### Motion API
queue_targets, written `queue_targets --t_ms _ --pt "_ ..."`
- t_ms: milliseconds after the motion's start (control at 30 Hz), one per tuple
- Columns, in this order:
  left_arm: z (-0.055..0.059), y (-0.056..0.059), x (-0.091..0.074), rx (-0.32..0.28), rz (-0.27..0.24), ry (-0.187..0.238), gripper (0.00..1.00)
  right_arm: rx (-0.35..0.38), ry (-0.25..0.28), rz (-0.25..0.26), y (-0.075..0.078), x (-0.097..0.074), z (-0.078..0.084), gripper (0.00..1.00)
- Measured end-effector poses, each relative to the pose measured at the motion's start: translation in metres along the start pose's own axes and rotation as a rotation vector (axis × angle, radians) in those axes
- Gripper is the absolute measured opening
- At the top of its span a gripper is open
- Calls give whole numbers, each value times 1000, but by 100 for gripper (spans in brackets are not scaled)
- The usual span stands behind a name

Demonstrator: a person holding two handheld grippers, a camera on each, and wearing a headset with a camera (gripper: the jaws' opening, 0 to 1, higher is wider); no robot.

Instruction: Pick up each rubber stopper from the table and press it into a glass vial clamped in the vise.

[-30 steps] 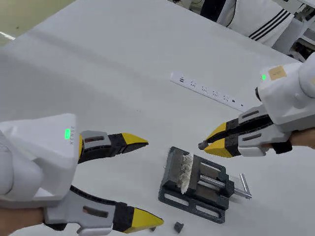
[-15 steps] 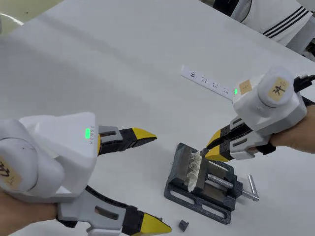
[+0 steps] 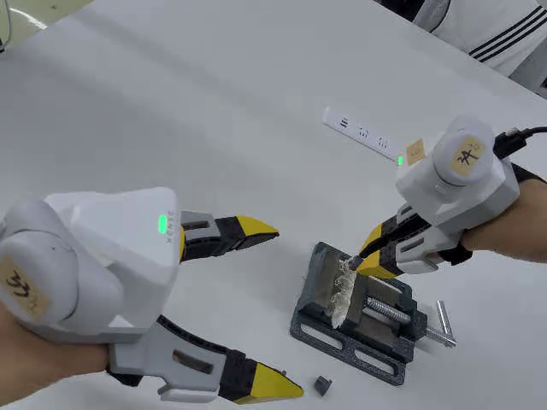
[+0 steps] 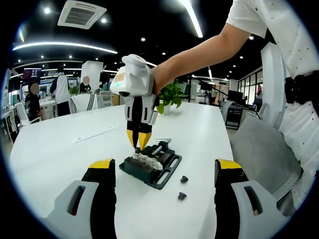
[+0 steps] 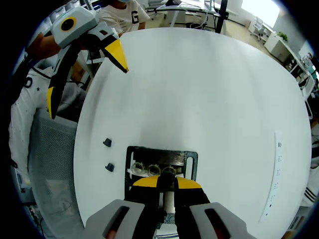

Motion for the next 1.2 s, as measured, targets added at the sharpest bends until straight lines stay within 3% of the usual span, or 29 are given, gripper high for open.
queue_targets --t_ms 367,833,1200 --pt "2 0 0 -5 1 6 80 -13 -35 0 1 4 -4 5" --pt "3 -1 0 -11 -2 10 79 -63 -138 33 -4 7 -13 5" --pt "3 -1 0 -19 -5 22 79 -6 -150 39 -3 7 -14 5"
Point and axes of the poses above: the centre of the closed fingertips' face, and the gripper's own axes: x roughly forward along the fingers, y roughly to its right, z roughly out of its underside, the point moved 8 cm from there along -x, roughly backward along the fingers, and after that the axes turned 1 degree about z, right-handed, at the moved point
